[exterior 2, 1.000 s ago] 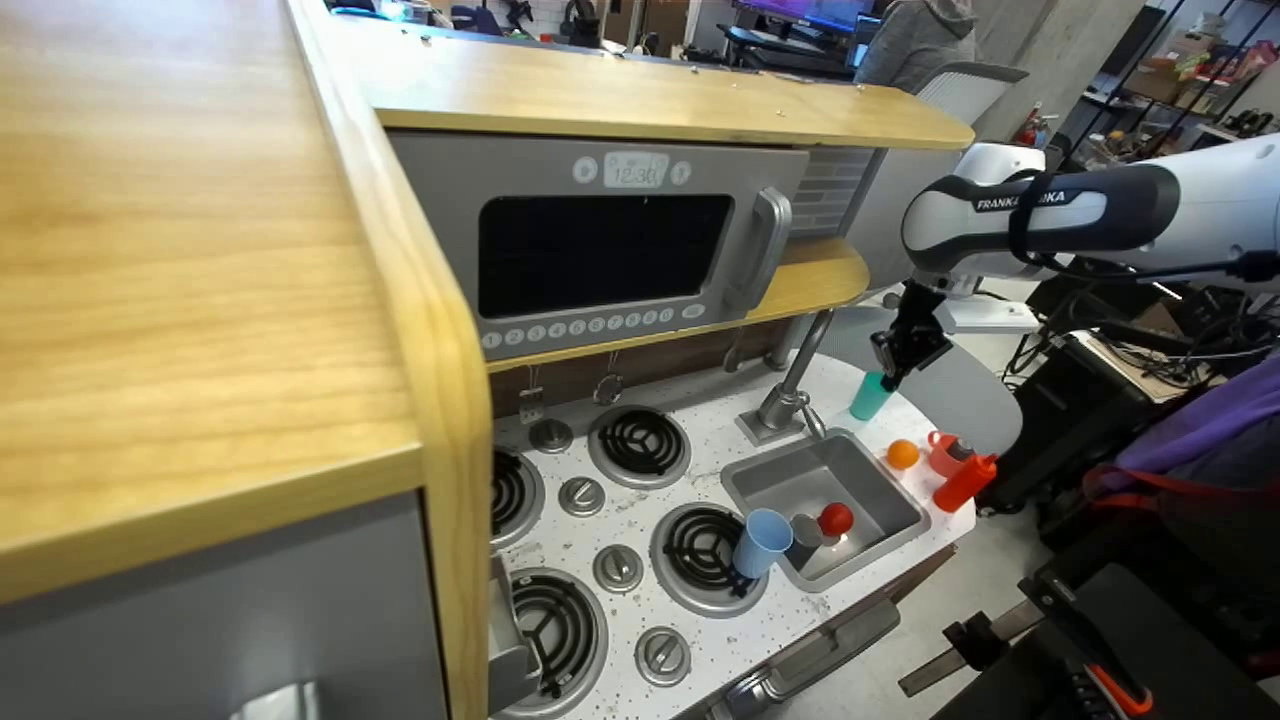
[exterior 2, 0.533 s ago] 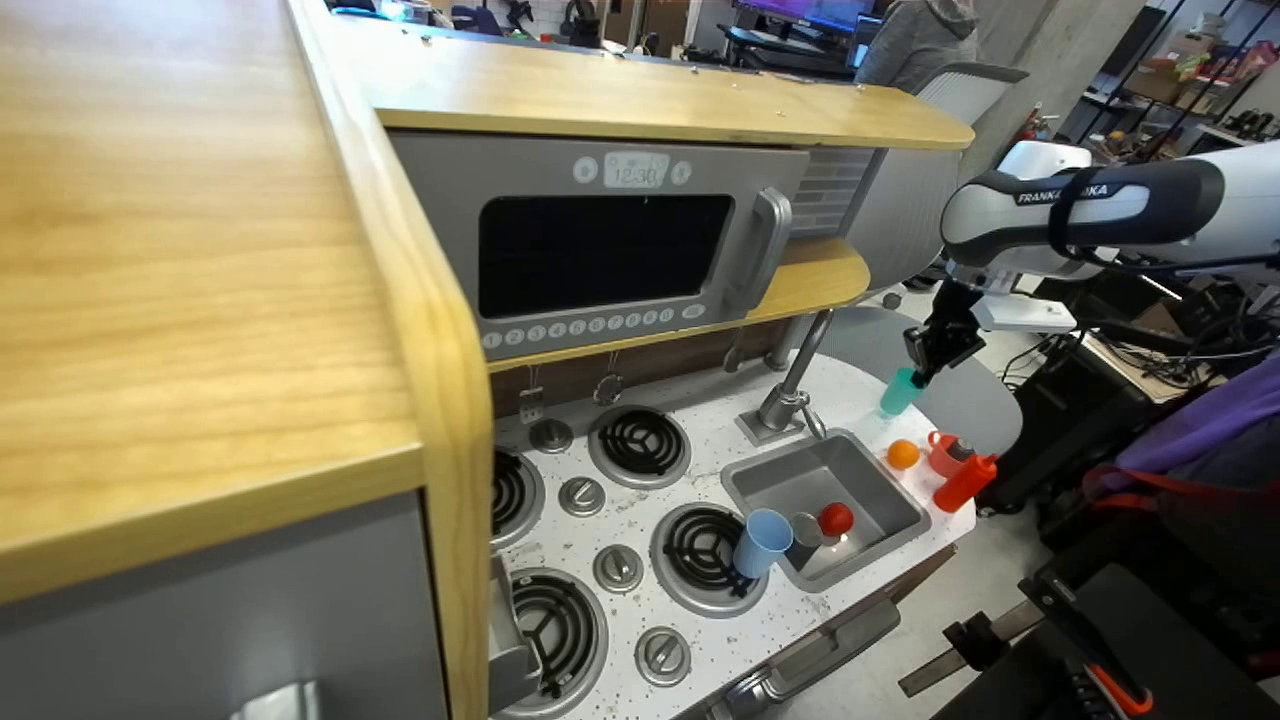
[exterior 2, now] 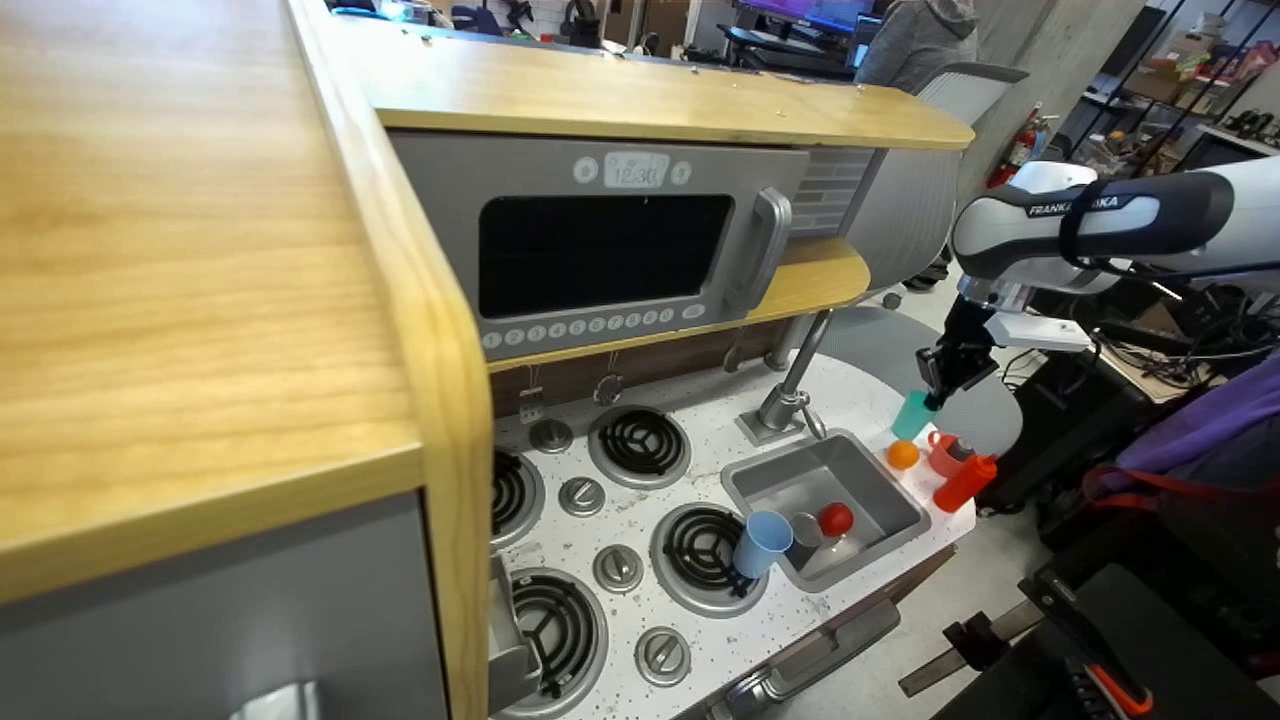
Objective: Remove the ketchup bottle from the sink then move the blue cup closer to the orange cup
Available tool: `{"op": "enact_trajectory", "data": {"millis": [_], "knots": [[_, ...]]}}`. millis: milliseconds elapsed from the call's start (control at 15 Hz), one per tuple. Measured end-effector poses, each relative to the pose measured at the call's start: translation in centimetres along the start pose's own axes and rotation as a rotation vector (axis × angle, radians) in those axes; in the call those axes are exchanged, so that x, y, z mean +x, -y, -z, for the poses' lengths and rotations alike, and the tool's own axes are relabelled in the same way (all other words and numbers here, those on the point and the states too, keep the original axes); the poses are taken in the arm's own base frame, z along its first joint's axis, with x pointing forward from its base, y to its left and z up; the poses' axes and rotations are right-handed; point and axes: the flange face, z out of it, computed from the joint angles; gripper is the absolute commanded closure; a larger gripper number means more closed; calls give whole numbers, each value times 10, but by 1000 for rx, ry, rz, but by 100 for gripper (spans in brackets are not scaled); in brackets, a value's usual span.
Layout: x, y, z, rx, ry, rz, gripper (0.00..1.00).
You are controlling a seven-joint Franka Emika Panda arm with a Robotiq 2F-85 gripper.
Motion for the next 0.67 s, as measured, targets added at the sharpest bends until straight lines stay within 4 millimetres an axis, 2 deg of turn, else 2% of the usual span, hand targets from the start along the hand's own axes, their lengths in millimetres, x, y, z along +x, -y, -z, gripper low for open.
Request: {"op": "enact_trajectory", "data": {"millis": [267, 400, 667], "knots": [[0, 5, -2, 12, 5, 6, 99], [1, 10, -2, 15, 4, 21, 71], [3, 20, -1, 21, 5, 65, 43]]}}
